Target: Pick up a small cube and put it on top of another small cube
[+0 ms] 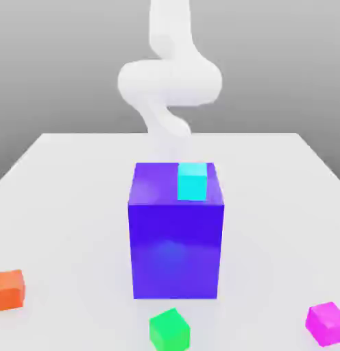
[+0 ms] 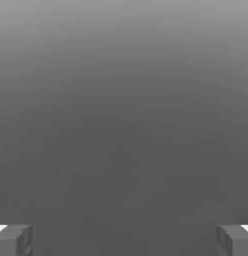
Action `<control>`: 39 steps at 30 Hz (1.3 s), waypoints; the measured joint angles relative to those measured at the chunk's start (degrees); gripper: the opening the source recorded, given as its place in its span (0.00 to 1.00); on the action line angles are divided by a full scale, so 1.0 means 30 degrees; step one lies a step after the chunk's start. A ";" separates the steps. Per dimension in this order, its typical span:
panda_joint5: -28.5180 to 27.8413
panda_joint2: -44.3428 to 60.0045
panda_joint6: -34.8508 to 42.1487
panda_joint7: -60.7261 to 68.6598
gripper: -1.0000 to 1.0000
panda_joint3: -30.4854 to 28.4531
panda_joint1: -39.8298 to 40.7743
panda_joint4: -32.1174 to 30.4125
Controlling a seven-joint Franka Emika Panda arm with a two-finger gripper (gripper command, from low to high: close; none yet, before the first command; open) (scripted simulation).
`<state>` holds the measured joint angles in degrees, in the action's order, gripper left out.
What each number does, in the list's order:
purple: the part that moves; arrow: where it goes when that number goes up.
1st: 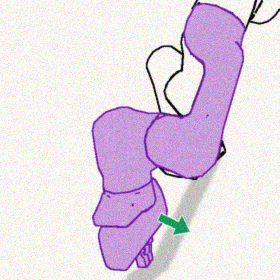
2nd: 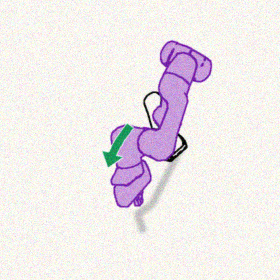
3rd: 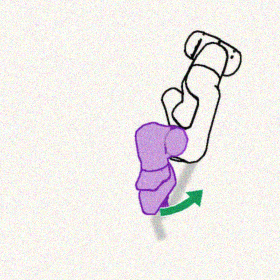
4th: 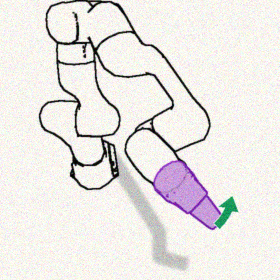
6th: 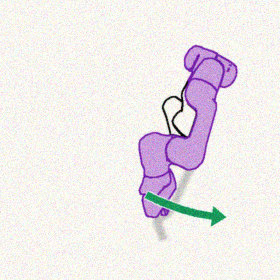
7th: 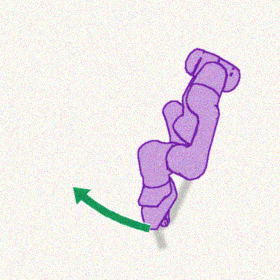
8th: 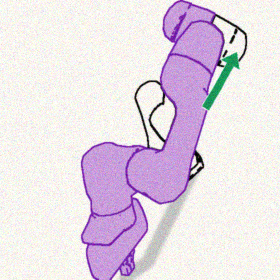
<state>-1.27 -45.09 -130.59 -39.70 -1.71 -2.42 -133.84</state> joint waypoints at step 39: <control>-0.3368 0.3993 0.1538 2.1856 0.00 -0.5134 -0.6907 -0.8238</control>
<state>-11.37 -33.11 -125.97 25.86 -17.11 -23.14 -158.55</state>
